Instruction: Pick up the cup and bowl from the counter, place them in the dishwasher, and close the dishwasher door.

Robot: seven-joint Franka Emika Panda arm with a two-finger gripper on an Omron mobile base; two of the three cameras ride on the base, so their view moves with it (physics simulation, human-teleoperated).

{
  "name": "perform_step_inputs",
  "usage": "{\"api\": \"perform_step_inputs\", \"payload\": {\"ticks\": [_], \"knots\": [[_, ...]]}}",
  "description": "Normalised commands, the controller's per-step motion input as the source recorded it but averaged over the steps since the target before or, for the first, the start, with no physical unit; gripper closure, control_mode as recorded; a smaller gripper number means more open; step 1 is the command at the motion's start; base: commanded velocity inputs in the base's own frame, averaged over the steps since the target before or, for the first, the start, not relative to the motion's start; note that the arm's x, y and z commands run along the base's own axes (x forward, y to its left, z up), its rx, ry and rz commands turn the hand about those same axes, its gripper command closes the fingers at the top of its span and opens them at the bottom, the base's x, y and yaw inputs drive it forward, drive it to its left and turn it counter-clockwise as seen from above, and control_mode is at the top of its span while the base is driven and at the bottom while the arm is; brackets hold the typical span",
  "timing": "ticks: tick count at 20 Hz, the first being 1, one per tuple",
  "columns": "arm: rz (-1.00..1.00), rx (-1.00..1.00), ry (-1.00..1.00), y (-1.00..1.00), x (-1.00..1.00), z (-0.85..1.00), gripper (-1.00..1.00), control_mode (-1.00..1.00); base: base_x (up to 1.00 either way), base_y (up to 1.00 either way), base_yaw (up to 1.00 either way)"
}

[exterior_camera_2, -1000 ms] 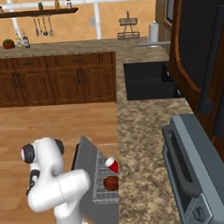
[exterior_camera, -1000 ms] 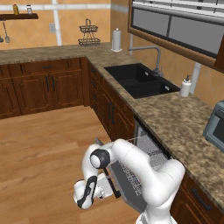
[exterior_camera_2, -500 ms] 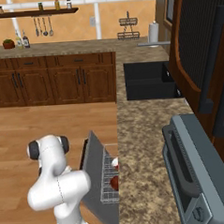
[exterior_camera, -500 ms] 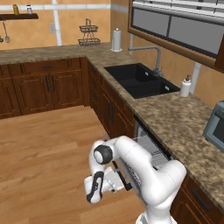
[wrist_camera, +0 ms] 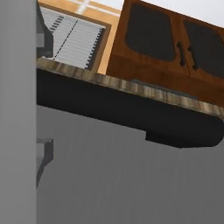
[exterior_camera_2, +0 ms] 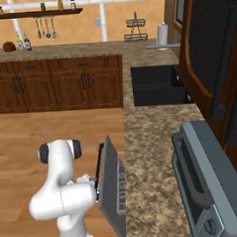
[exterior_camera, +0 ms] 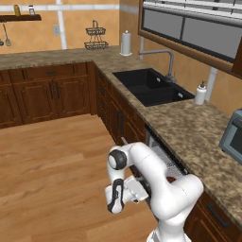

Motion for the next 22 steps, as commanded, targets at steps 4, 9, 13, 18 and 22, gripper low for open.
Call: {"api": "perform_step_inputs", "payload": {"ticks": [4, 9, 13, 18, 22], "knots": [[0.07, 0.10, -0.07, -1.00, 0.42, 0.33, -1.00, -1.00, 0.00, 0.00, 0.00], [0.08, 0.11, -0.06, -1.00, 0.56, 0.30, -1.00, -1.00, 0.00, 0.00, 0.00], [0.19, 0.22, -0.08, -1.00, 0.66, 0.09, -1.00, -1.00, 0.00, 0.00, 0.00], [0.27, 0.34, -0.09, -1.00, 0.54, 0.10, -1.00, -1.00, 0.00, 0.00, 0.00], [0.23, 0.36, 0.00, -1.00, 0.38, 0.19, -1.00, -1.00, 0.00, 0.00, 0.00]]}}
